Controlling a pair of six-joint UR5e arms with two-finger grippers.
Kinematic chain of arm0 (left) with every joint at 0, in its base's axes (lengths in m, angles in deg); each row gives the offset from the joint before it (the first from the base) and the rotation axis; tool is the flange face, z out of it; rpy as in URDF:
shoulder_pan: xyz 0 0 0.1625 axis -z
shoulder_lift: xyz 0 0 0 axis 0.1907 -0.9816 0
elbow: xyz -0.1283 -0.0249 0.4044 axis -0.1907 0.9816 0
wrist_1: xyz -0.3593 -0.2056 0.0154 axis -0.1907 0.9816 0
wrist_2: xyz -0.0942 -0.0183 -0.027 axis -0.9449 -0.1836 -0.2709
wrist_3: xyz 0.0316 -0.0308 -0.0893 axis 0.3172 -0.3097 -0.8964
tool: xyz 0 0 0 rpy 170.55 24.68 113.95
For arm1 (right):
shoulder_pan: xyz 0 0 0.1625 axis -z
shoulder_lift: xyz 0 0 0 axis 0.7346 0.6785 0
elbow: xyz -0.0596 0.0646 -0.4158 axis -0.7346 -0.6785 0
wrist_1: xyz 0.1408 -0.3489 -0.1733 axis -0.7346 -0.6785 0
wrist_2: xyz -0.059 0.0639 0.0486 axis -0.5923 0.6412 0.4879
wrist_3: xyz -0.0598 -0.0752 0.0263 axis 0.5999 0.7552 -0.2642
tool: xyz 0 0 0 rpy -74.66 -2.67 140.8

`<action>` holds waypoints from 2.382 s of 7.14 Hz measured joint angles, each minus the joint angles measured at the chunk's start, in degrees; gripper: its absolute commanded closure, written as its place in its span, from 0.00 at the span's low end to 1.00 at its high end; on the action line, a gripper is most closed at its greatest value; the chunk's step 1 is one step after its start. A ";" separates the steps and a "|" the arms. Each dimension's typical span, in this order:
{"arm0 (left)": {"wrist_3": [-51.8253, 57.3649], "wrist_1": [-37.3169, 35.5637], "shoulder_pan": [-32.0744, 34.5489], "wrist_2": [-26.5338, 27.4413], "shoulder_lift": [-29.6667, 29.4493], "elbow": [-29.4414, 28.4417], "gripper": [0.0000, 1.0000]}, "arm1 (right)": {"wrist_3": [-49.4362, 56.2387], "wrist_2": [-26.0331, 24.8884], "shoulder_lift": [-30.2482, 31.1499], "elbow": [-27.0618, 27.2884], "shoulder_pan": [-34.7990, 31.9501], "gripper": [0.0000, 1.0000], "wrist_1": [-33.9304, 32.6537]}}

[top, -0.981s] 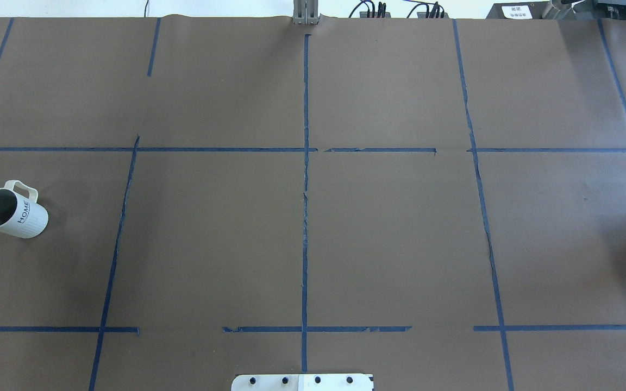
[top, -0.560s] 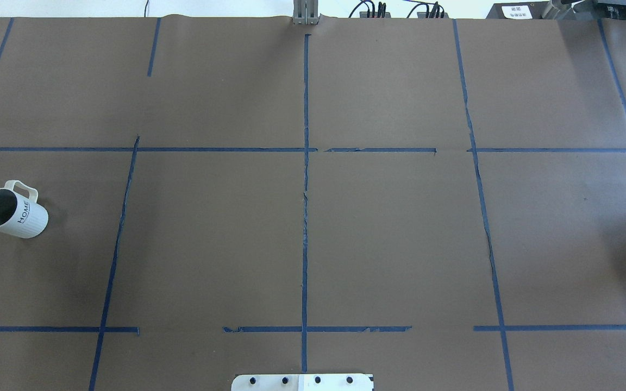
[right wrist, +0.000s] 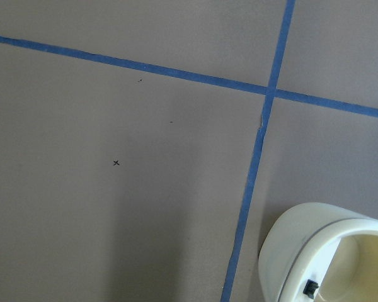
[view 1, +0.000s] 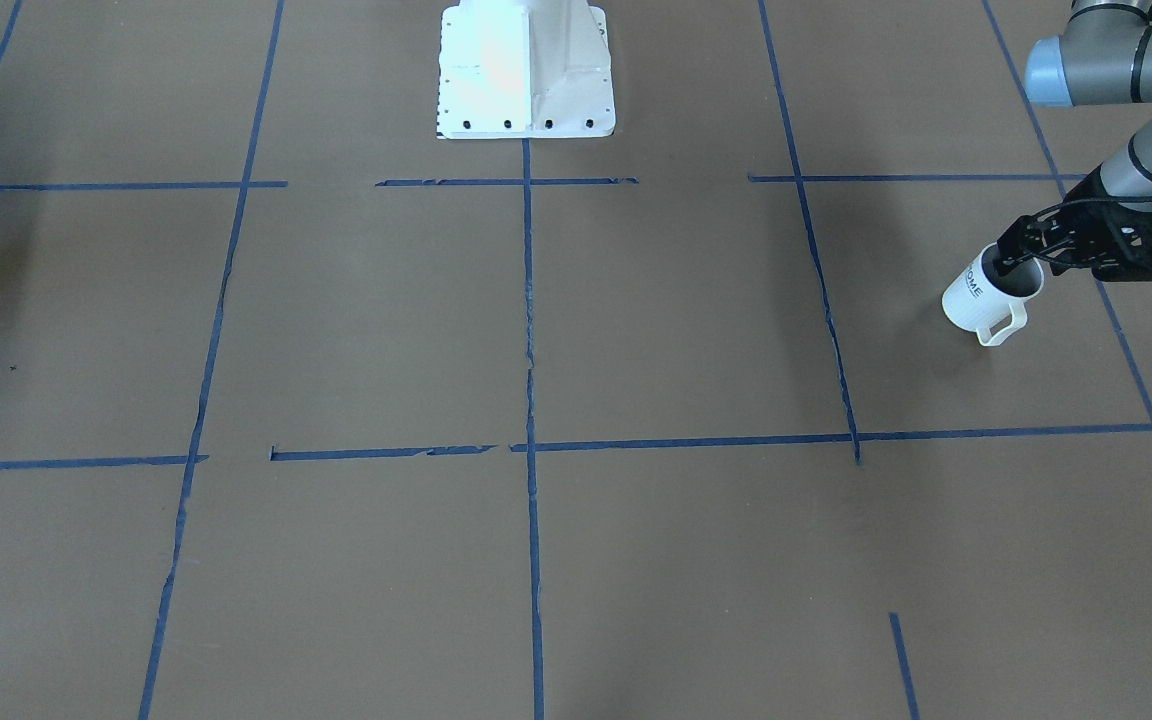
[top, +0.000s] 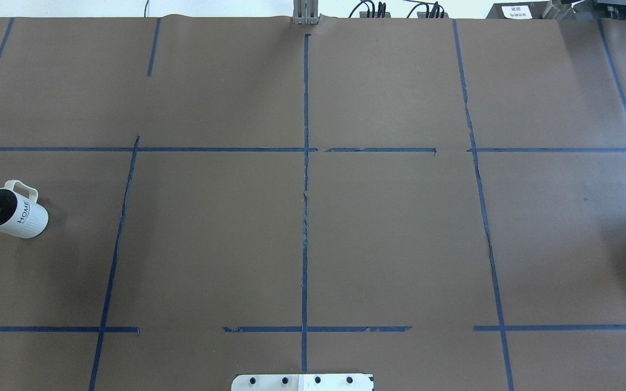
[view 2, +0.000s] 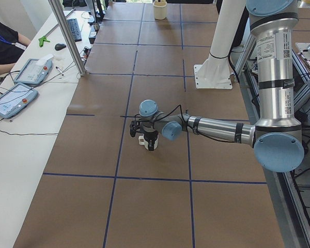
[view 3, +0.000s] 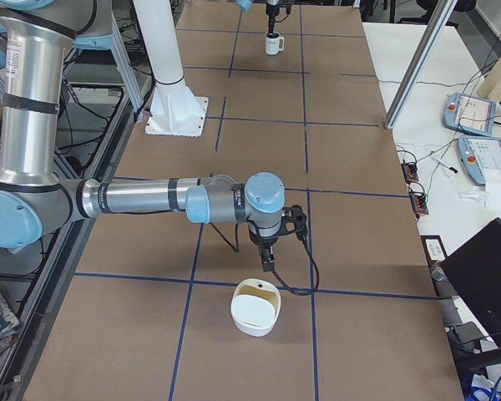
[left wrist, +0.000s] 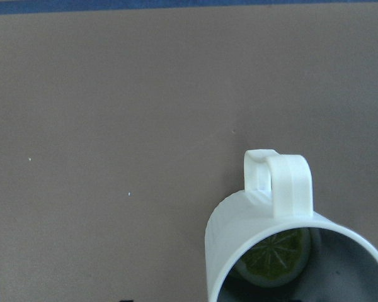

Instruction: Left arm hands cup to right arm to dump lemon

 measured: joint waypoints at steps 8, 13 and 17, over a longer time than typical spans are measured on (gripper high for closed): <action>-12.15 -0.91 6.29 -0.57 -2.96 3.25 1.00 | 0.06 -0.27 -1.84 -0.81 2.81 0.01 7.96; -48.24 -19.51 -0.48 -0.67 -27.07 4.36 1.00 | -5.13 -1.38 -19.33 -9.00 15.18 0.06 24.87; -69.28 -31.27 -9.23 -0.71 -44.50 2.25 1.00 | -19.76 -12.46 -25.28 -10.17 29.86 0.05 46.38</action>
